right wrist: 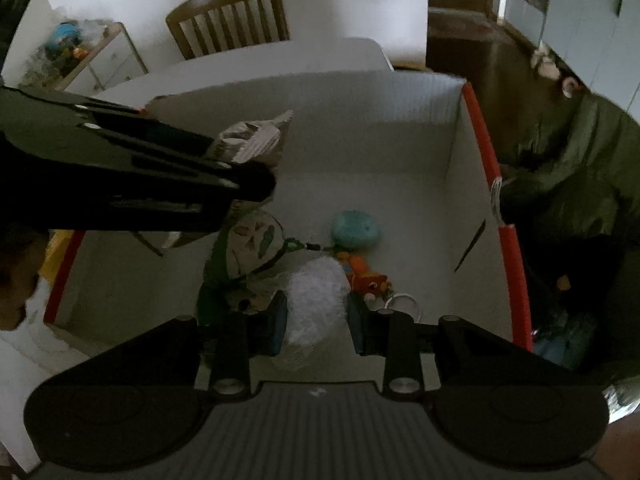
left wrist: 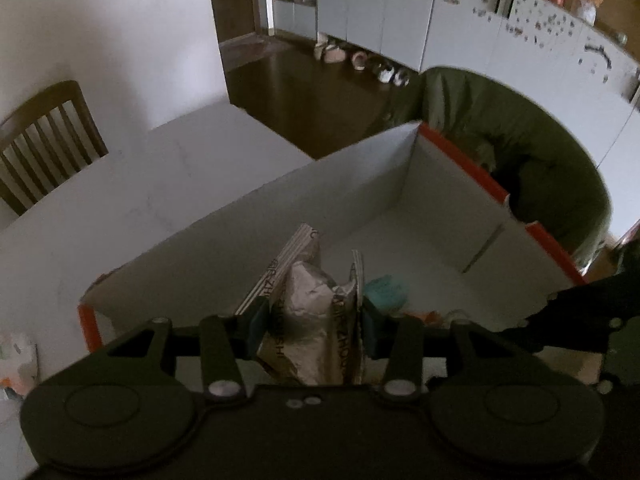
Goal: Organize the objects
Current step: 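Lower the silver bag into the box with the left gripper while the right lowers the bubble-wrap bag, then open the left gripper releasing the silver bag while the right releases the bubble-wrap bag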
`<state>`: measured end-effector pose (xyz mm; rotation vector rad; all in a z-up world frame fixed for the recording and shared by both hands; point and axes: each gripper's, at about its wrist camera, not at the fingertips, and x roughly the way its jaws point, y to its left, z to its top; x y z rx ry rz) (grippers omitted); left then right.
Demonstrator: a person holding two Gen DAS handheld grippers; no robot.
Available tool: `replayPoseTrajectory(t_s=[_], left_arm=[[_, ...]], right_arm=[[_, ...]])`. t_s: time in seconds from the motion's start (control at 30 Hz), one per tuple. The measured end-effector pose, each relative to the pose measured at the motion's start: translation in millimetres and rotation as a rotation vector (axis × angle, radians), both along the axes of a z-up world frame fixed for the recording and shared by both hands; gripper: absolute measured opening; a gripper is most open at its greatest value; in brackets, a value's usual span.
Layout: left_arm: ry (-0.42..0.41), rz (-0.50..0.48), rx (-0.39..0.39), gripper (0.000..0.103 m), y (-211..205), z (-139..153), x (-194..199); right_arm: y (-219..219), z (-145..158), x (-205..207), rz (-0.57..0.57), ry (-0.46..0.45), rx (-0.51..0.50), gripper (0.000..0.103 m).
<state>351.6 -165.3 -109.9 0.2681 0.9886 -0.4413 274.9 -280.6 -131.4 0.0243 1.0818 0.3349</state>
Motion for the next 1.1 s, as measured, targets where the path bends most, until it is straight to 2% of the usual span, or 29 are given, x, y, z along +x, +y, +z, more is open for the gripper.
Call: replayPoseTrajectory(t_s=[0.3, 0.5, 0.7, 0.77, 0.8, 0.83, 1.1], left_arm=[[0.051, -0.042, 0.075, 0.045, -15.9, -23.9, 17.0], [0.067, -0.044, 0.101, 0.046, -17.1, -29.3, 21.2], [0.069, -0.025, 0.094, 0.048, -14.5, -27.8, 21.9], [0.066, -0.015, 0.068, 0.056, -11.4, -24.6, 19.9], [0.058, -0.013, 0.057, 0.065, -11.5, -22.9, 16.6], [0.045, -0.014, 0.054, 0.068, -9.4, -20.0, 15.0], [0.014, -0.02, 0.006, 0.068, -0.6, -3.4, 1.8]], right_arm=[[9.2, -12.9, 5.6, 0.036, 0.01, -0.056, 0.032], [11.1, -17.9, 10.7, 0.02, 0.024, -0.074, 0.032], [8.4, -18.5, 10.3, 0.015, 0.026, -0.071, 0.032], [7.9, -16.8, 8.8, 0.014, 0.019, -0.07, 0.033], [7.7, -16.4, 8.2, 0.012, 0.018, -0.071, 0.037], [6.8, -15.2, 7.6, 0.008, 0.012, -0.07, 0.042], [-2.0, 1.3, -0.9, -0.018, -0.036, -0.02, 0.047]])
